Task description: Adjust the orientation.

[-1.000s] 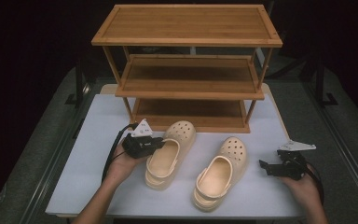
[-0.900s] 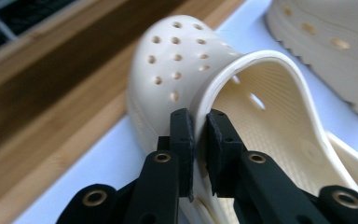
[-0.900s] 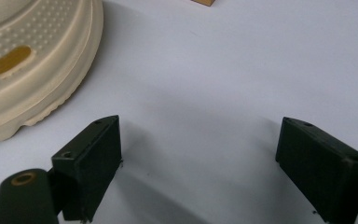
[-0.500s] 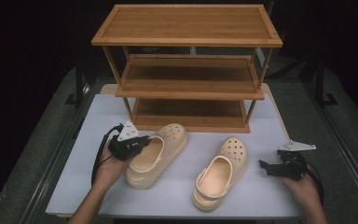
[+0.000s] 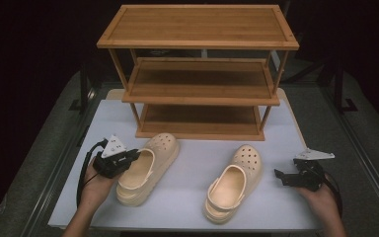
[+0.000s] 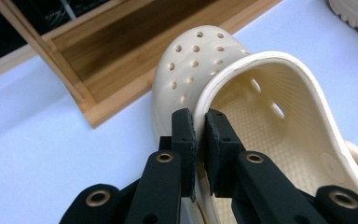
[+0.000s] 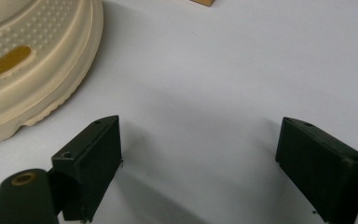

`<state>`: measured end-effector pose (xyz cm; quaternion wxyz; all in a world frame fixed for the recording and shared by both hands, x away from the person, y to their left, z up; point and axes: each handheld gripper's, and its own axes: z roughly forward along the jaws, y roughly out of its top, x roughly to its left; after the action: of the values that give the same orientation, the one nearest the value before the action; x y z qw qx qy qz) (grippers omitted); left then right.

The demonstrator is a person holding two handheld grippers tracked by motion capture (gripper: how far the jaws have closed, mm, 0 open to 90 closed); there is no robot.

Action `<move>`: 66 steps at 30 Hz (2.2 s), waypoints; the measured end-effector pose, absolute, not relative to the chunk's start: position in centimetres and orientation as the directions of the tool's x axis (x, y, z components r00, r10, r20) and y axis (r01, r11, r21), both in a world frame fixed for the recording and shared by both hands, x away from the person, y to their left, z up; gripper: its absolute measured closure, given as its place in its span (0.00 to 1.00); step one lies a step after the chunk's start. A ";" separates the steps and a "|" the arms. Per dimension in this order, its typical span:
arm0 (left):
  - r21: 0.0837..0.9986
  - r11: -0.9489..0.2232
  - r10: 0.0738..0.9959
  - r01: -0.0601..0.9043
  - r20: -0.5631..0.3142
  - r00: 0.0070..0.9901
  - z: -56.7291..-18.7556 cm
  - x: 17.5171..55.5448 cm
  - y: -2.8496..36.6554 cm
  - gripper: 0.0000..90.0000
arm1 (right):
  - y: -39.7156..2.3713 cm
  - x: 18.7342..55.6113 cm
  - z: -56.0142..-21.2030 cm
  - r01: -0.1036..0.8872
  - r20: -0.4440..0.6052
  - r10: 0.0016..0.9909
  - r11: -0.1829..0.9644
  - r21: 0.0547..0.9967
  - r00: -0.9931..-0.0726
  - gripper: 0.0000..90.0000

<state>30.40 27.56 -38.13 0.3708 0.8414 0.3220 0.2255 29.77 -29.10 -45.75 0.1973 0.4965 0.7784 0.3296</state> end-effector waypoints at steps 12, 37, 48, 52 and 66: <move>0.803 -0.420 0.722 0.423 0.013 0.692 -37.7 29.5 29.6 0.71 | -29.1 29.8 -45.8 0.643 0.020 0.903 0.290 0.709 -0.429 0.15; 0.726 -0.341 0.856 0.598 -0.024 0.517 -42.5 31.0 37.6 0.30 | -29.1 29.8 -45.7 0.646 0.015 0.905 0.291 0.706 -0.424 0.14; 0.702 -0.388 0.845 0.597 0.013 0.534 -44.9 32.0 36.5 0.09 | -29.0 29.7 -45.7 0.643 0.013 0.905 0.292 0.708 -0.426 0.15; 0.703 -0.393 0.844 0.592 0.020 0.536 -45.0 32.0 36.5 0.07 | -28.6 29.2 -45.3 0.630 -0.009 0.898 0.315 0.710 -0.439 0.22; 0.703 -0.391 0.845 0.594 0.018 0.535 -45.0 32.0 36.5 0.07 | -26.7 26.0 -42.9 0.523 0.053 0.822 0.310 0.794 -0.567 0.87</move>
<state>31.95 36.48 -45.01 0.3290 0.8120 0.4428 0.1906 25.97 -26.69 -42.93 0.1850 0.4267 0.7878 0.4038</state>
